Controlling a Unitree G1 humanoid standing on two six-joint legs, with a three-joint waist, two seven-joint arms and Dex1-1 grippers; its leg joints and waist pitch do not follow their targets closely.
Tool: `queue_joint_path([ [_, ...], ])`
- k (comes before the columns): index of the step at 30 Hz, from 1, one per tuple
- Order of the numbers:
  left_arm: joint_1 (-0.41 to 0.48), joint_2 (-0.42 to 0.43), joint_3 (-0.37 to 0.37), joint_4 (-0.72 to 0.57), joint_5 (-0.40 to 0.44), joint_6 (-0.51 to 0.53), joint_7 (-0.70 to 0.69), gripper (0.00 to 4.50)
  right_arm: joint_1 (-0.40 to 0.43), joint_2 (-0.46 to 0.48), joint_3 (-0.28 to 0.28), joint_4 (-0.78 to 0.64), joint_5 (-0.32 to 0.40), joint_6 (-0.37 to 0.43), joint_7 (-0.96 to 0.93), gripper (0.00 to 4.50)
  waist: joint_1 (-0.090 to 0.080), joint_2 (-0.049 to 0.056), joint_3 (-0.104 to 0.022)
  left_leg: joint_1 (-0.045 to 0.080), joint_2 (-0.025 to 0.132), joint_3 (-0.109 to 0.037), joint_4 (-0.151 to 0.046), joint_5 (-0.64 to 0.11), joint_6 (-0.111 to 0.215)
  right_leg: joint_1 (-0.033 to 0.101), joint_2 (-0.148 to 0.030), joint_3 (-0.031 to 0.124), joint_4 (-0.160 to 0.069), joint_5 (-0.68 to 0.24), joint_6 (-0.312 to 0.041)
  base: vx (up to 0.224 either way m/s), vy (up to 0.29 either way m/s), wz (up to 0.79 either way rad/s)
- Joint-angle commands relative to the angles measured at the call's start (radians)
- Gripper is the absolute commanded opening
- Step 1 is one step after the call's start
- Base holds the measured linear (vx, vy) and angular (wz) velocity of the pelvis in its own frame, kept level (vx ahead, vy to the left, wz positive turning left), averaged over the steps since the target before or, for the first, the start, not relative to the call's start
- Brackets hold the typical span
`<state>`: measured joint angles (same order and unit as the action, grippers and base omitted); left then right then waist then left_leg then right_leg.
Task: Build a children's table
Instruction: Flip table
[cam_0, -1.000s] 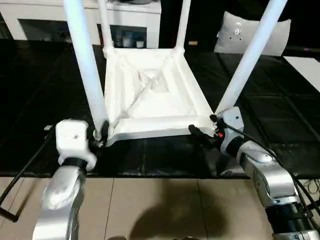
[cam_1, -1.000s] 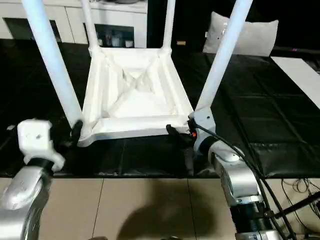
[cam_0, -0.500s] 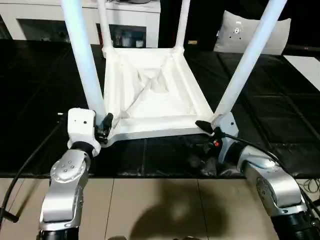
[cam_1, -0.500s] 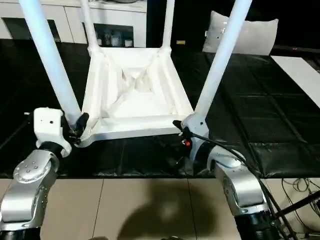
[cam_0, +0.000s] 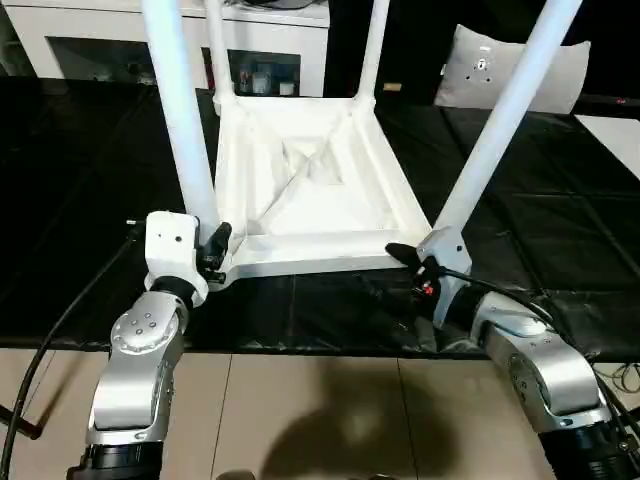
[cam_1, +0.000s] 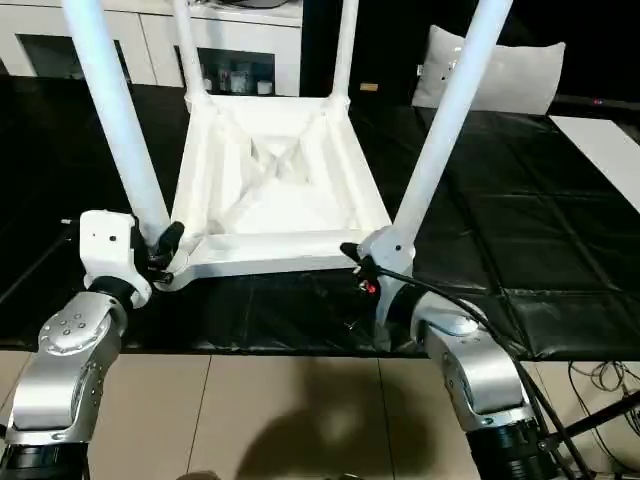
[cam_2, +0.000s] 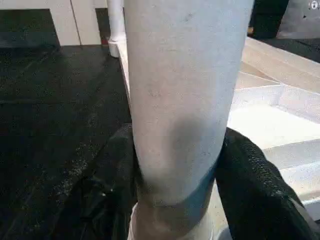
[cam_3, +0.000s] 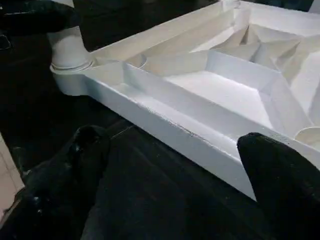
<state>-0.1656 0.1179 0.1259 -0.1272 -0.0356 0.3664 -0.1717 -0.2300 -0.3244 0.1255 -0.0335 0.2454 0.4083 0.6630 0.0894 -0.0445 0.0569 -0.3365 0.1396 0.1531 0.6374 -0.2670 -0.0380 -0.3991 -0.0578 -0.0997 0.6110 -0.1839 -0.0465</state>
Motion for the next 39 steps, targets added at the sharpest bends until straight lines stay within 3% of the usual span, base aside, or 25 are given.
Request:
queue_joint_path([
  [1, -0.013, -0.029, 0.012, -0.003, -0.059, 0.044, -0.005, 1.98, 0.001, -0.003, -0.001, -0.002, 0.007, 0.017, 0.001, 4.5, -0.002, 0.002, -0.054, -0.011, 0.097, -0.036, -0.088, -0.013, 0.082, 0.056, -0.118, 0.079, -0.078, -0.245, -0.157, 0.0, 0.0, 0.0],
  [5, -0.04, -0.179, 0.145, -0.071, -0.314, 0.227, 0.055, 1.98, 0.01, 0.008, -0.012, -0.012, 0.022, 0.071, -0.024, 4.5, -0.003, -0.004, -0.054, -0.015, 0.095, -0.035, -0.085, -0.002, 0.074, 0.06, -0.119, 0.078, -0.076, -0.238, -0.179, 0.0, 0.0, 0.0],
  [9, -0.044, -0.217, 0.181, -0.083, -0.405, 0.281, 0.068, 2.0, 0.0, 0.026, -0.038, 0.011, 0.022, 0.115, -0.075, 4.5, 0.001, -0.005, -0.055, -0.02, 0.085, -0.031, -0.079, 0.036, 0.106, 0.059, -0.115, 0.076, -0.08, -0.262, -0.166, 0.0, 0.0, 0.0],
  [15, -0.038, -0.22, 0.176, -0.117, -0.411, 0.363, 0.034, 2.01, -0.016, 0.045, -0.071, 0.025, 0.033, 0.135, -0.108, 4.5, -0.001, -0.002, -0.056, -0.014, 0.093, -0.035, -0.08, 0.058, 0.121, 0.052, -0.11, 0.072, -0.079, -0.24, -0.151, 0.0, 0.0, 0.0],
  [17, -0.036, -0.219, 0.169, -0.129, -0.417, 0.396, 0.025, 2.01, -0.036, 0.07, -0.095, 0.046, 0.039, 0.103, -0.133, 4.5, -0.003, -0.002, -0.056, -0.014, 0.093, -0.034, -0.081, 0.059, 0.12, 0.052, -0.112, 0.073, -0.078, -0.232, -0.157, 0.0, 0.0, 0.0],
  [22, -0.032, -0.195, 0.152, -0.138, -0.485, 0.429, 0.052, 2.01, -0.111, 0.152, -0.175, 0.14, 0.117, 0.079, -0.177, 4.5, -0.002, 0.0, -0.057, -0.013, 0.091, -0.033, -0.081, 0.067, 0.117, 0.053, -0.111, 0.074, -0.074, -0.219, -0.167, 0.0, 0.0, 0.0],
  [32, -0.038, -0.192, 0.15, -0.149, -0.478, 0.46, 0.034, 2.01, -0.229, 0.219, -0.217, 0.36, 0.143, 0.042, -0.171, 4.5, -0.002, 0.003, -0.059, -0.013, 0.091, -0.03, -0.08, 0.08, 0.111, 0.056, -0.113, 0.073, -0.07, -0.188, -0.188, 0.0, 0.0, 0.0],
  [36, -0.04, -0.18, 0.133, -0.147, -0.484, 0.464, 0.029, 2.01, -0.312, 0.284, -0.29, 0.468, 0.223, -0.016, -0.157, 4.5, -0.005, 0.007, -0.059, -0.012, 0.094, -0.031, -0.082, 0.06, 0.109, 0.055, -0.116, 0.073, -0.069, -0.192, -0.197, 0.0, 0.0, 0.0],
  [39, -0.038, -0.174, 0.12, -0.145, -0.48, 0.468, 0.018, 2.01, -0.37, 0.318, -0.34, 0.563, 0.254, -0.056, -0.175, 4.5, -0.002, 0.01, -0.062, -0.009, 0.094, -0.03, -0.08, 0.096, 0.108, 0.054, -0.113, 0.072, -0.06, -0.135, -0.212, 0.0, 0.0, 0.0],
])
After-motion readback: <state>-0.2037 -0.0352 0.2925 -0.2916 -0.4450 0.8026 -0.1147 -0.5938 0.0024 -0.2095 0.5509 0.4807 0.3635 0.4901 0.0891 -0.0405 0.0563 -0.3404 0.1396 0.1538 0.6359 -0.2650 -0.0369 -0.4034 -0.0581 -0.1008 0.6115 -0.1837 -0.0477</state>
